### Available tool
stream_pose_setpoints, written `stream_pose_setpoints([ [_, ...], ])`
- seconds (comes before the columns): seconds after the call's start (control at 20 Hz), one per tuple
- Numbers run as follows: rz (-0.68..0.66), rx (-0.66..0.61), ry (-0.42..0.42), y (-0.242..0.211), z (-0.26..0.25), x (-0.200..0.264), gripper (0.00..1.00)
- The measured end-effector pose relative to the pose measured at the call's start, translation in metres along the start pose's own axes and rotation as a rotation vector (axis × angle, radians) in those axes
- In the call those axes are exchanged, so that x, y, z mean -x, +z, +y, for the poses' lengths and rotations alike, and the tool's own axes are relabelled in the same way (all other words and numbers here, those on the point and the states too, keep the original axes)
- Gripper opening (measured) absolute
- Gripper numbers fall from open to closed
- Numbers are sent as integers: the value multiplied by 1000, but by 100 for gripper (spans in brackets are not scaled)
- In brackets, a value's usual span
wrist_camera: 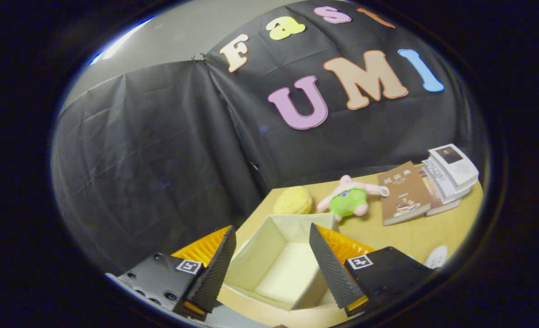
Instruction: Open the storage box then place both shoes into the box .Put the left shoe in first, then the right shoe, with the right side of both shoes facing outward in a uniform manner.
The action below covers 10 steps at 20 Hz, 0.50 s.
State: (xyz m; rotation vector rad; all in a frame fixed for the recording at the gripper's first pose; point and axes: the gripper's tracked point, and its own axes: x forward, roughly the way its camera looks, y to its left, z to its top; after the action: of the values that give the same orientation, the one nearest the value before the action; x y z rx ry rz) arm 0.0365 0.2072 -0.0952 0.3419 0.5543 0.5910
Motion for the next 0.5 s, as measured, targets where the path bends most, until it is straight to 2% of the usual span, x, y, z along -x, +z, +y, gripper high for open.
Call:
stream_pose_setpoints([
  [0.25,-10,-9,-127,1,-74,31,100],
  [0.5,50,9,-229,-23,-133,59,100],
])
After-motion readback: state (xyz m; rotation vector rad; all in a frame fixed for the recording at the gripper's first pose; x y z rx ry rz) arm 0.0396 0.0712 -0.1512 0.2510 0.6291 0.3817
